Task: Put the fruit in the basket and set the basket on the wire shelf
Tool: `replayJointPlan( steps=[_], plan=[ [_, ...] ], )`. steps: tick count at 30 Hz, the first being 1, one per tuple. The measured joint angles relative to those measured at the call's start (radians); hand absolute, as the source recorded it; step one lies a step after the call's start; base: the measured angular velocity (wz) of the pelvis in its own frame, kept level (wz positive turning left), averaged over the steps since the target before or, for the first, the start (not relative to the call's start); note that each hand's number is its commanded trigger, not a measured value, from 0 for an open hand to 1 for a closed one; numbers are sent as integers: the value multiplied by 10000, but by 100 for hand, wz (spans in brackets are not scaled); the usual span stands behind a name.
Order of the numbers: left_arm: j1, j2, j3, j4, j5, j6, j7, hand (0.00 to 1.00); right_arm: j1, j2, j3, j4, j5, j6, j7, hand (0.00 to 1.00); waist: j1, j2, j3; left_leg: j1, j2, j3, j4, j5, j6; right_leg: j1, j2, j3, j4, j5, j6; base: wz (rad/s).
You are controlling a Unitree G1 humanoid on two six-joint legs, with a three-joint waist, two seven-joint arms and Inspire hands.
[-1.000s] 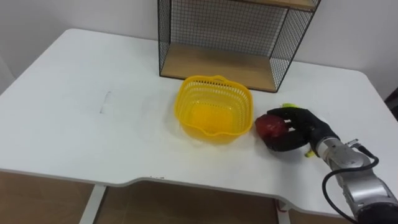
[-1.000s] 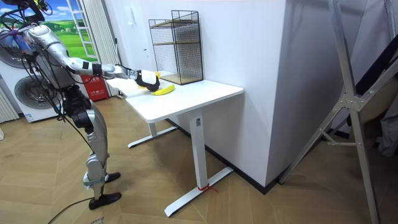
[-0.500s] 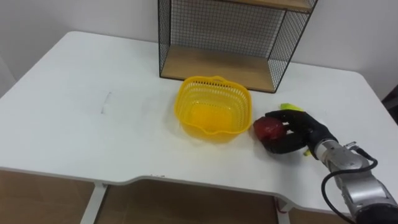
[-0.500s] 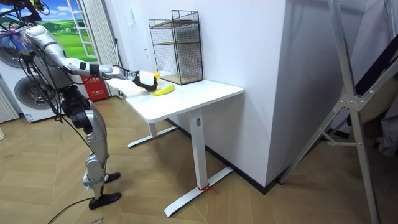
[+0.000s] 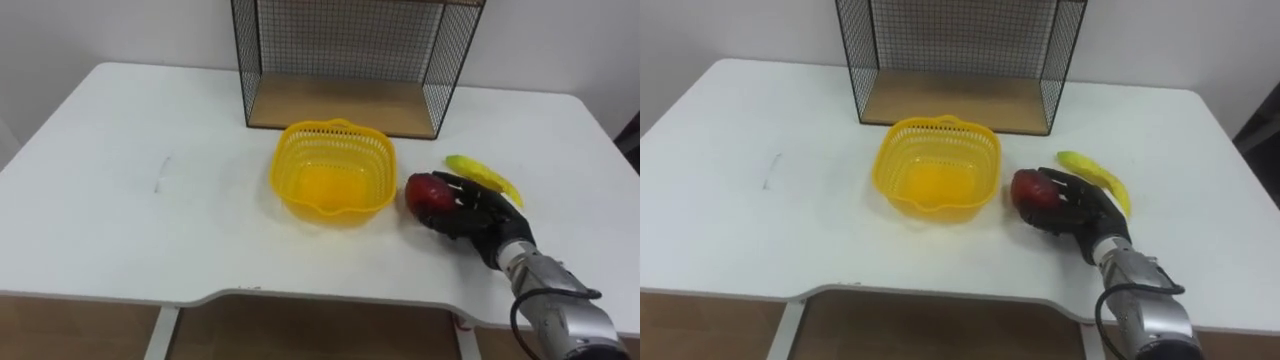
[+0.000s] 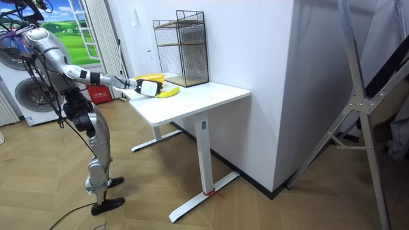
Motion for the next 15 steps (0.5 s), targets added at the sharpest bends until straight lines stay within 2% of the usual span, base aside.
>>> replayJointPlan(
  steps=[6,15],
  plan=[
    [40,-123,-8,0,-33,1,1,0,13,135,-261,-19,1430,0,-425,100,-75,84,34,-66,-1,-16,2,-3,-1,-30,0,-24,8,2,-2,0],
    [83,-281,-8,-57,-32,17,1,0,11,255,-336,-600,2138,1,-959,100,-232,270,-32,-34,-3,67,-30,0,2,-77,2,86,-40,1,-1,-3]
  ],
)
